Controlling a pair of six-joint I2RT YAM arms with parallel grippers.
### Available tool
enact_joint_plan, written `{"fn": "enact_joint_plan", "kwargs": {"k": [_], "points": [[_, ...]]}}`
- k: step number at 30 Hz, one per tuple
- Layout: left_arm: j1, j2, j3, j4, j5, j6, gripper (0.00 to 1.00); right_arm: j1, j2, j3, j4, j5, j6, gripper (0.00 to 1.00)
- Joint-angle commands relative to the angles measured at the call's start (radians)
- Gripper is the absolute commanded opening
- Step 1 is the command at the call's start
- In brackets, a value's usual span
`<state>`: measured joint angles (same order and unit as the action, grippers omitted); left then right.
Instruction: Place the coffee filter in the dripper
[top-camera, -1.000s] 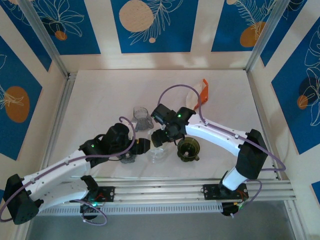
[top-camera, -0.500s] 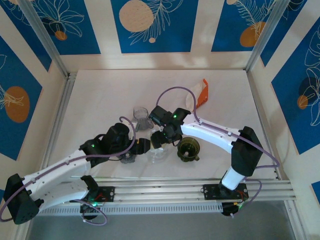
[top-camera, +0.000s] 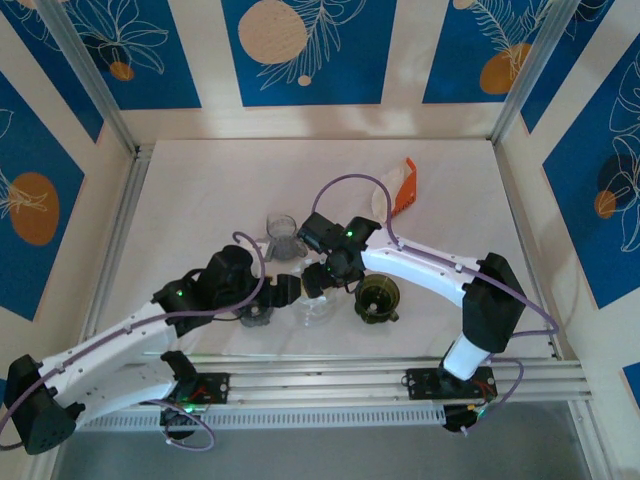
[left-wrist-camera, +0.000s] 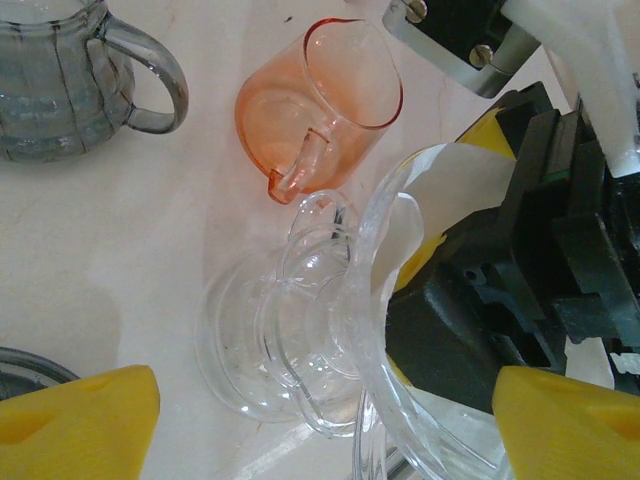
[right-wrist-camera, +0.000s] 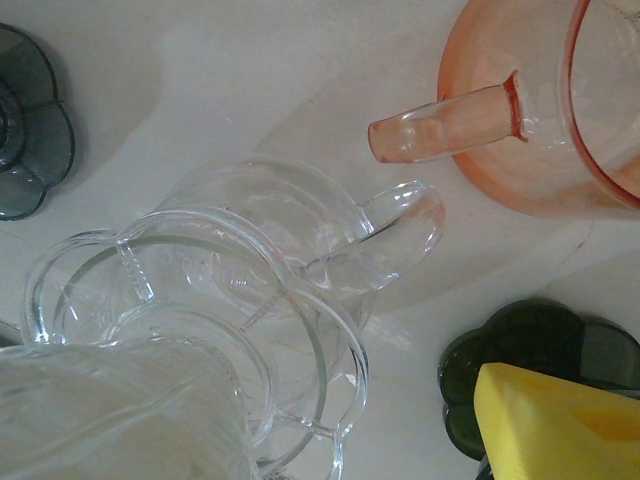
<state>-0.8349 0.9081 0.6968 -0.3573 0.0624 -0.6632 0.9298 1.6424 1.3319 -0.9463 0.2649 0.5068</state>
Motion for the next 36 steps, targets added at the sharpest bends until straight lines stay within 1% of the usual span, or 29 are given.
{"fn": "enact_joint_plan", "kwargs": {"k": [1,11,16,19,22,30,33,36], "points": [[0.016,0.003,0.026,-0.001,-0.003,0.009,0.87,0.011,0.033,-0.016,0.004,0.019,0.013,0.79],[0.019,0.044,0.033,-0.033,-0.045,0.007,0.87,0.012,0.033,-0.017,0.008,0.019,0.016,0.8],[0.02,0.034,0.029,-0.027,-0.043,0.003,0.87,0.014,0.03,-0.015,0.007,0.019,0.016,0.79],[0.02,0.032,0.034,-0.052,-0.062,0.0,0.83,0.015,0.026,-0.015,0.008,0.018,0.017,0.79],[0.022,0.033,0.037,-0.062,-0.064,-0.003,0.81,0.014,0.021,-0.012,0.009,0.02,0.018,0.79],[0.023,0.027,0.033,-0.046,-0.062,-0.007,0.83,0.017,0.013,-0.007,0.01,0.021,0.019,0.79],[0.024,0.041,0.044,-0.078,-0.08,-0.006,0.77,0.017,0.007,-0.006,0.012,0.022,0.021,0.79],[0.023,0.052,0.047,-0.088,-0.082,-0.006,0.76,0.018,-0.004,-0.002,0.012,0.025,0.022,0.79]]}}
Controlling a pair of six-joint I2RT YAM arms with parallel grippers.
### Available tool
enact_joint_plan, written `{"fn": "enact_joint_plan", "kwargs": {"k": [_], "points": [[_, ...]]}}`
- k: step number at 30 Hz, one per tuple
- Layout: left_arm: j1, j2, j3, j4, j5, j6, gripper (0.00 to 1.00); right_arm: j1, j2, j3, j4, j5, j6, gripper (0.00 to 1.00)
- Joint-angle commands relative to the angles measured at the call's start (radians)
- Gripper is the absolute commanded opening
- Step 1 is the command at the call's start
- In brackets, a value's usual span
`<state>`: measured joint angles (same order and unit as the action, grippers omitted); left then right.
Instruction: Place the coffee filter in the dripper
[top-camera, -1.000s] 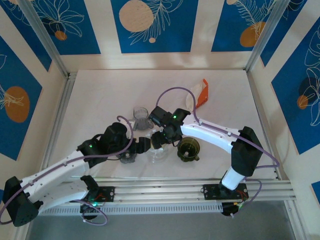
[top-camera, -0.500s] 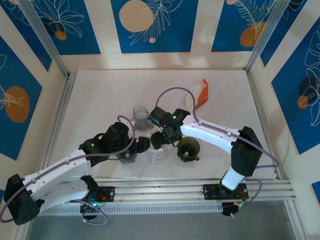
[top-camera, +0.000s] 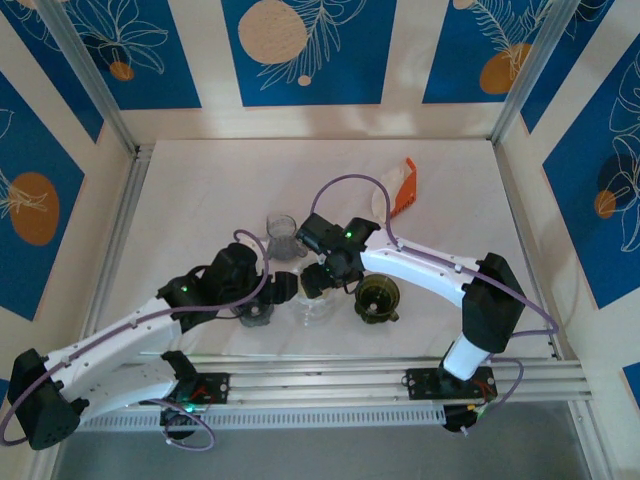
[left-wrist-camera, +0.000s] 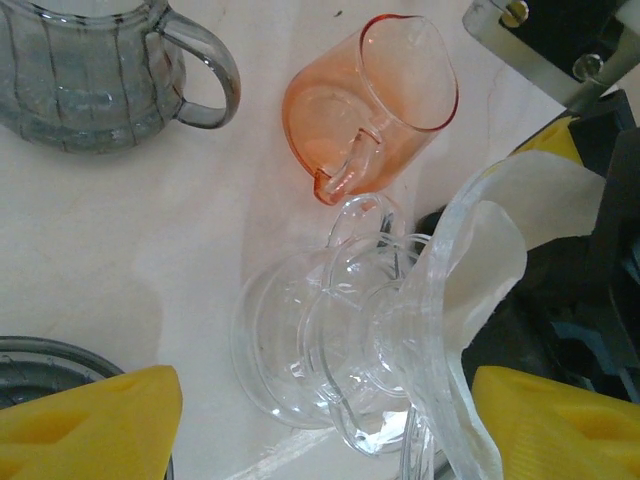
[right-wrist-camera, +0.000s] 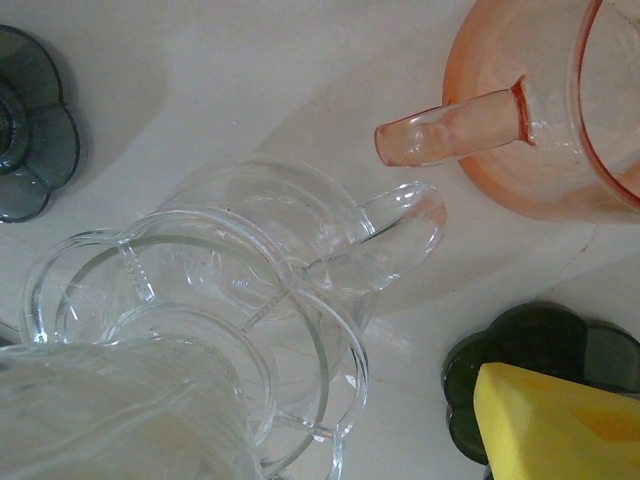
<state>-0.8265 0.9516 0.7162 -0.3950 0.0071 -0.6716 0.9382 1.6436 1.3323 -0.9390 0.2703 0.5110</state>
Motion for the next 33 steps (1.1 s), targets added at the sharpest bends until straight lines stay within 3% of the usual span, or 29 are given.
{"fn": "enact_joint_plan", "kwargs": {"k": [1,21,33], "points": [[0.016,0.01,0.028,-0.049,-0.026,0.002,0.76,0.01,-0.008,-0.001,0.005,0.02,0.018,0.79],[0.016,0.016,0.021,-0.033,-0.007,-0.002,0.75,0.022,-0.194,0.005,-0.054,0.07,0.05,0.8],[0.017,0.016,0.017,-0.03,-0.007,-0.008,0.75,0.085,-0.276,-0.07,-0.069,0.042,0.081,0.71]]}}
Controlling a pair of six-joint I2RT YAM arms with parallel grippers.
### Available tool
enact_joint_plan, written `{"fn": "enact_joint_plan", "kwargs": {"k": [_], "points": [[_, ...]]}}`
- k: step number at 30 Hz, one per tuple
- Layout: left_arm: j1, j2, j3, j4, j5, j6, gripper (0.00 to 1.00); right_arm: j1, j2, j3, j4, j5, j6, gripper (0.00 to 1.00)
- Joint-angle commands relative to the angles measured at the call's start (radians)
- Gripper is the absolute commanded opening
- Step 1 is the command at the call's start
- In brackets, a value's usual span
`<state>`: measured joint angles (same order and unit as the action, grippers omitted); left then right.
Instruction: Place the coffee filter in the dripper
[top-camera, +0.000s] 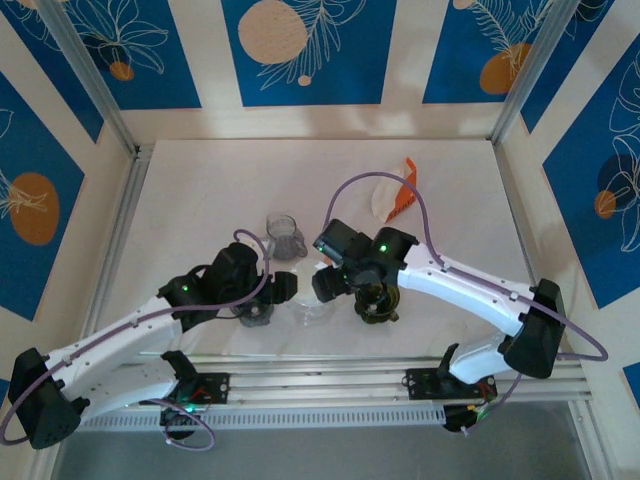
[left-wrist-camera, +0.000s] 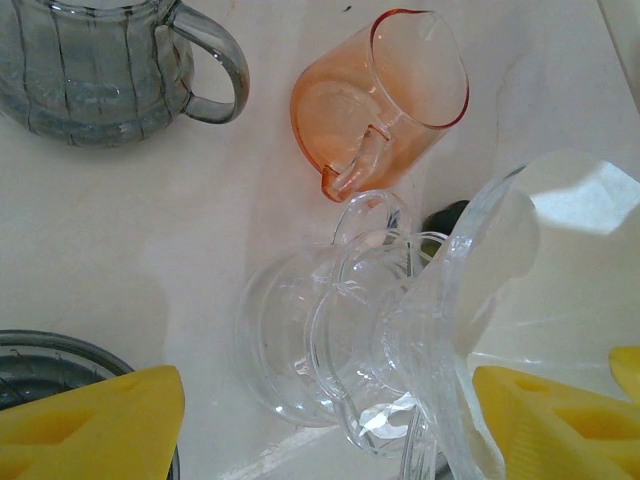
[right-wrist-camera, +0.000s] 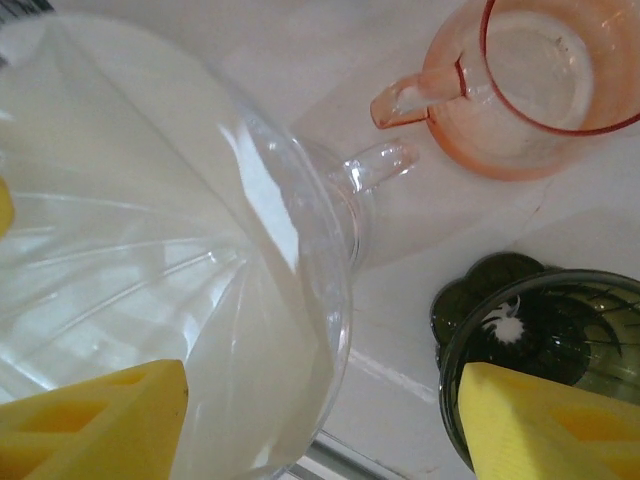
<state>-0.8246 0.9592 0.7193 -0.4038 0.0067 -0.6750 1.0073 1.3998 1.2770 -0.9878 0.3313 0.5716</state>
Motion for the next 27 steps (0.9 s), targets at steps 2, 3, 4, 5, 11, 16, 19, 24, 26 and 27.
{"fn": "enact_joint_plan", "kwargs": {"k": [2,3,4,5,11,16,19,24,26,27], "points": [[0.014,0.008,0.014,-0.022,-0.007,-0.004,0.75,0.027,-0.04,-0.019,-0.008,-0.024,0.009,0.7],[0.014,0.008,0.013,-0.023,-0.008,-0.006,0.75,0.029,-0.044,-0.022,-0.001,-0.027,0.005,0.7],[0.014,0.009,0.014,-0.022,-0.009,-0.006,0.75,0.029,-0.047,-0.022,0.006,-0.031,-0.001,0.7],[0.015,0.008,0.014,-0.023,-0.008,-0.006,0.75,0.029,-0.05,-0.023,0.013,-0.036,-0.008,0.7],[0.016,0.008,0.013,-0.026,-0.011,-0.005,0.75,-0.019,-0.062,0.006,0.01,-0.004,-0.002,0.77],[0.016,0.009,0.011,-0.026,-0.011,-0.005,0.75,-0.087,-0.059,0.027,0.041,-0.023,-0.015,0.76],[0.015,0.01,0.01,-0.024,-0.011,-0.006,0.75,-0.116,-0.036,0.035,0.058,-0.042,-0.025,0.75],[0.016,0.011,0.008,-0.023,-0.01,-0.008,0.75,-0.138,0.006,0.046,0.072,-0.056,-0.035,0.7],[0.016,0.011,0.008,-0.024,-0.01,-0.008,0.75,-0.15,0.012,0.04,0.068,-0.05,-0.034,0.68],[0.016,0.011,0.008,-0.025,-0.01,-0.008,0.75,-0.153,0.012,0.038,0.061,-0.041,-0.031,0.67]]}}
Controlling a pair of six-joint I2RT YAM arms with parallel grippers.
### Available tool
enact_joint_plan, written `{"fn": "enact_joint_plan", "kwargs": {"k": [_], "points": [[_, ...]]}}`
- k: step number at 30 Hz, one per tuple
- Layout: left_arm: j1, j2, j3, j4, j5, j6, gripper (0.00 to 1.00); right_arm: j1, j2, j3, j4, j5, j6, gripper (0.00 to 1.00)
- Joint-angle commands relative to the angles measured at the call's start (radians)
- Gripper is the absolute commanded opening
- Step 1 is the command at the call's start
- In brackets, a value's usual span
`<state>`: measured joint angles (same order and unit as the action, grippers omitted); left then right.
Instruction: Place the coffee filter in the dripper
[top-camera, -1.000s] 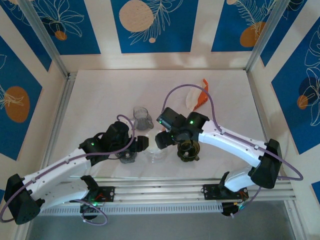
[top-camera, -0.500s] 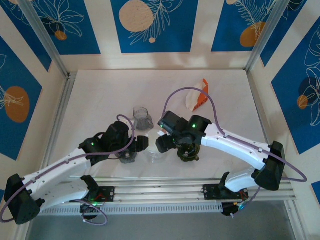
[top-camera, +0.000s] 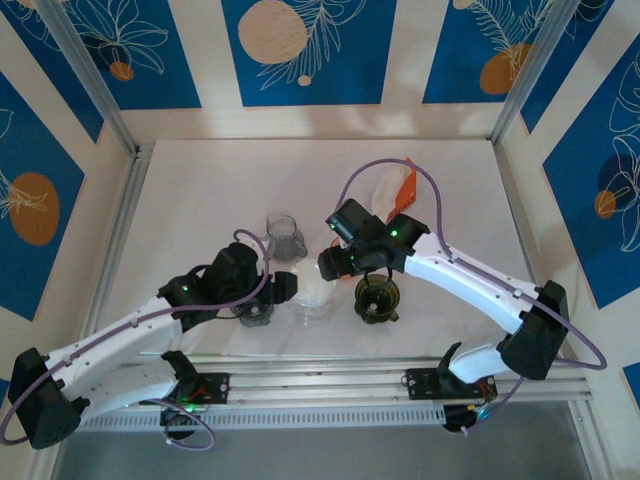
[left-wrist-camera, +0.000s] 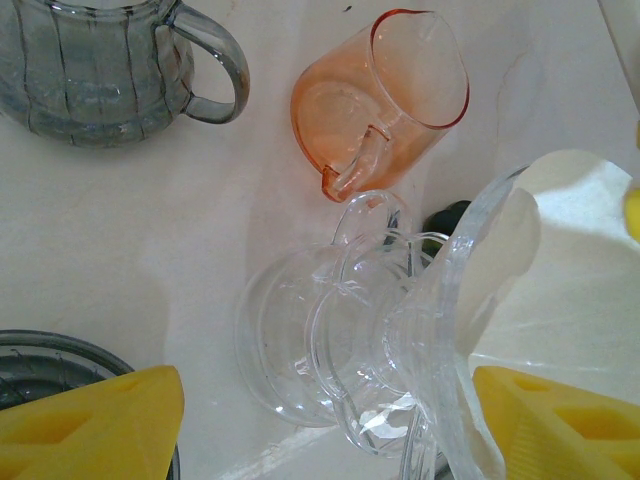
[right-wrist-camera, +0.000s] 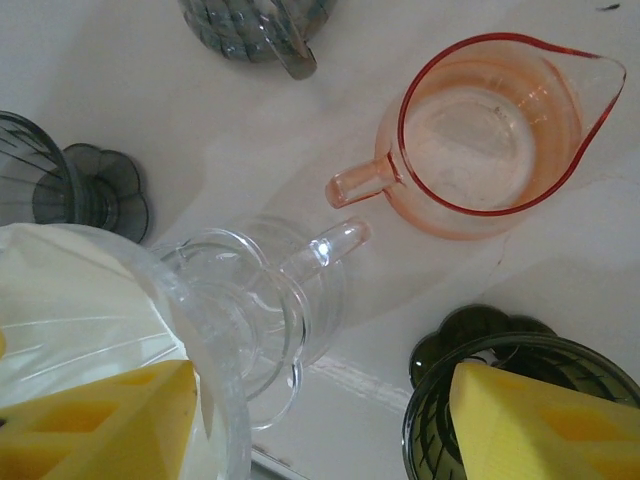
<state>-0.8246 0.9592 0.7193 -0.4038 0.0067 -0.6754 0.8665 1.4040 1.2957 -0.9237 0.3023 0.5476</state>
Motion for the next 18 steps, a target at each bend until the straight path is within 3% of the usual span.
{"fn": "enact_joint_plan", "kwargs": {"k": [1,6,11,18], "points": [[0.016,0.011,0.008,-0.026,-0.01,-0.007,0.75,-0.014,0.007,0.016,-0.008,-0.001,-0.006,0.66],[0.016,0.013,0.008,-0.025,-0.011,-0.007,0.75,-0.015,-0.014,0.001,-0.013,0.02,0.001,0.65],[0.018,0.018,0.008,-0.022,-0.008,-0.007,0.75,0.029,-0.035,0.009,0.01,0.004,-0.014,0.75],[0.017,0.016,0.009,-0.022,-0.008,-0.008,0.75,0.055,-0.093,-0.048,-0.003,-0.013,0.036,0.69]]}}
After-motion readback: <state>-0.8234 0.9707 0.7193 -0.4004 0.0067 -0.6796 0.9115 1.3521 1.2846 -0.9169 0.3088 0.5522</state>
